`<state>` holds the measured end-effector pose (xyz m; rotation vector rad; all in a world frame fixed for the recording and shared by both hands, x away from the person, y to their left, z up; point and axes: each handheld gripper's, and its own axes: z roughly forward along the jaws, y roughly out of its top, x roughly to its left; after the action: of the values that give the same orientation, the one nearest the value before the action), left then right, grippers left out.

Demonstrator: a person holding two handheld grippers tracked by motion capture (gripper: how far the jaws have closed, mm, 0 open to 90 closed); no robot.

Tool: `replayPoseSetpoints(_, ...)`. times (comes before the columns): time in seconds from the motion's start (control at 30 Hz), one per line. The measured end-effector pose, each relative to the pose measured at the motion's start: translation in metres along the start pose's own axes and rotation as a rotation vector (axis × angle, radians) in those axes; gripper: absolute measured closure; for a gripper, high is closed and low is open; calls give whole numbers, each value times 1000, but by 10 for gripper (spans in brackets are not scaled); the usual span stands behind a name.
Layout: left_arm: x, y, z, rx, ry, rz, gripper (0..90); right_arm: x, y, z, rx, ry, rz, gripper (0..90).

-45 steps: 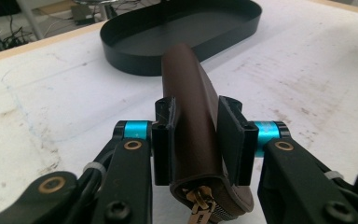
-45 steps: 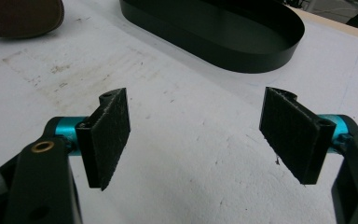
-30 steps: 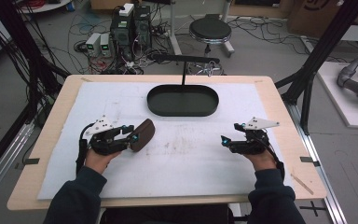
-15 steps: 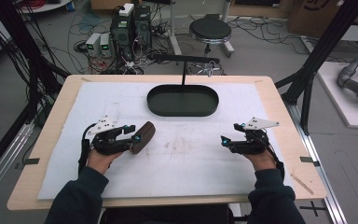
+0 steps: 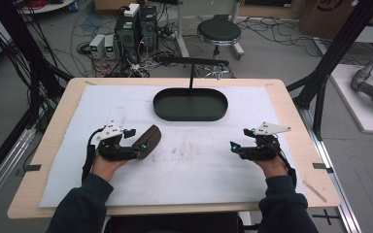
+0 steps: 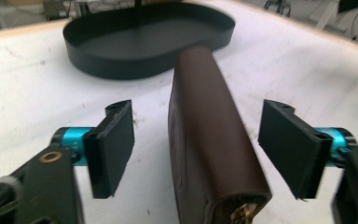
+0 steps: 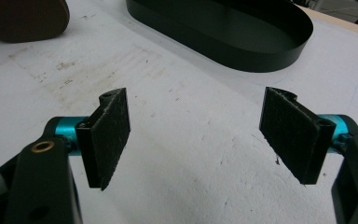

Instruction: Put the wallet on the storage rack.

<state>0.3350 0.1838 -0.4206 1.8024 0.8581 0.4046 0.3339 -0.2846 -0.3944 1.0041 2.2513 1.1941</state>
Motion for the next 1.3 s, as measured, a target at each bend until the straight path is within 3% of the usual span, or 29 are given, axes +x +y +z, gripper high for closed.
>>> replayPoseSetpoints(0.1,-1,-4,6,48,9,-5,244,0,0,0,0,3,0,248)
replayPoseSetpoints(0.17,-1,-4,6,72,11,2,387,0,-1,0,0,2,5,248)
replayPoseSetpoints(0.2,-1,-4,6,77,5,5,387,0,-1,0,0,2,5,248)
replayPoseSetpoints(0.23,-1,-4,6,84,1,3,522,-1,-1,0,-1,0,5,248)
replayPoseSetpoints(0.27,-1,-4,6,86,7,2,592,-1,0,0,-4,-2,7,248)
replayPoseSetpoints(0.37,1,-3,5,86,4,-11,638,-1,0,0,-6,-1,7,248)
replayPoseSetpoints(0.6,10,9,5,61,-6,-15,654,-4,-1,-4,-26,0,19,248)
replayPoseSetpoints(0.7,19,23,11,8,-10,-26,654,-5,0,-4,-30,-1,25,249)
replayPoseSetpoints(0.87,26,45,22,-7,-26,-1,653,-5,0,-4,-33,1,20,249)
replayPoseSetpoints(1.0,36,74,45,-26,-43,19,654,-8,-1,-5,-40,-2,33,249)
replayPoseSetpoints(1.03,36,74,45,-26,-43,19,654,-9,-1,-5,-40,-1,32,249)
replayPoseSetpoints(1.07,40,82,57,-20,-48,16,654,-9,-1,-5,-43,-3,36,249)
replayPoseSetpoints(1.13,41,85,61,-17,-52,18,654,-10,-1,-6,-44,-2,34,249)
replayPoseSetpoints(1.3,48,103,91,-1,-73,29,654,-12,-2,-7,-42,-6,40,249)
